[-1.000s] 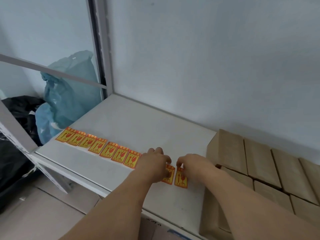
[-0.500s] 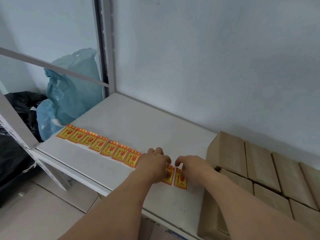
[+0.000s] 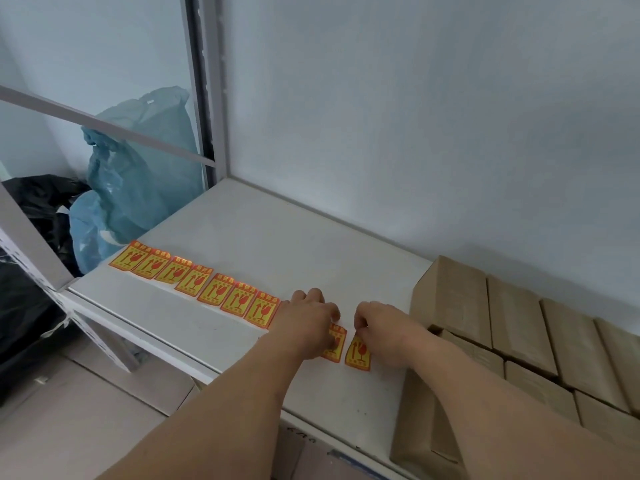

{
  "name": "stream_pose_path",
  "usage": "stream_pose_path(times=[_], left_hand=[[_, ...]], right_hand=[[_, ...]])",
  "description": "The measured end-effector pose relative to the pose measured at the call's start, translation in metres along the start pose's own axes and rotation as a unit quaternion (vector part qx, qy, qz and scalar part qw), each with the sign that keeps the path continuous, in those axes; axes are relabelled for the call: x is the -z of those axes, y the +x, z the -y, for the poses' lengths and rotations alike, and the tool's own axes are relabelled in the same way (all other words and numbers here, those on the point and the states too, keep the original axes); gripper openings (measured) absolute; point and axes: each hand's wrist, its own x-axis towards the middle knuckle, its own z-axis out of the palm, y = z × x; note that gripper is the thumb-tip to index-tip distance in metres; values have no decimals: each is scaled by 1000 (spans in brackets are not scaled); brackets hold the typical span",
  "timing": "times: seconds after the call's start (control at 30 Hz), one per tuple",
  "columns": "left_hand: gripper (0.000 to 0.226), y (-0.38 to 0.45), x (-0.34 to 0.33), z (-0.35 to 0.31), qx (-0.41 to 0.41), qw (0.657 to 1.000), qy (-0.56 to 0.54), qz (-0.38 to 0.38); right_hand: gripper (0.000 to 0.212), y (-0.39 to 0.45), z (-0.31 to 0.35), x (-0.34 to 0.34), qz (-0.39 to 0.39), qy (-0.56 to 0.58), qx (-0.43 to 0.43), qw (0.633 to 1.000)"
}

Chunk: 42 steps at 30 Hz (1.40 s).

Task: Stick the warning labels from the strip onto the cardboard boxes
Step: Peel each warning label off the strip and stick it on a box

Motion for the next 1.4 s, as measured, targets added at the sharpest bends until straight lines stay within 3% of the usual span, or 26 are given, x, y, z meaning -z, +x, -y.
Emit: stream_pose_path(times=[0.1, 0.43, 0.67, 0.83, 1.0, 1.13, 1.27, 1.4], left_hand=[[48, 0, 2, -1, 4, 1000, 3, 12], [51, -2, 7, -3, -5, 1000, 8, 17], [50, 6, 18, -9, 16, 998, -16, 62], [44, 10, 31, -26, 3, 998, -47, 30], [37, 13, 41, -69, 1, 971, -236, -38], [45, 16, 38, -106, -10, 946, -322, -39], [57, 21, 34, -129, -5, 934, -355, -29], [55, 23, 31, -137, 0, 938, -345, -20]], right_hand=[[6, -9, 0, 3, 14, -10, 7, 1000], [11, -14, 8, 14, -49, -94, 67, 992], [19, -30, -8, 40, -49, -61, 86, 993], [20, -65, -40, 78, -60, 47, 57, 995], [8, -87, -79, 100, -123, 145, 26, 981], [12, -80, -109, 102, -175, 210, -8, 962], [14, -62, -130, 98, -202, 259, -31, 944], [14, -46, -143, 97, -220, 299, -39, 928]])
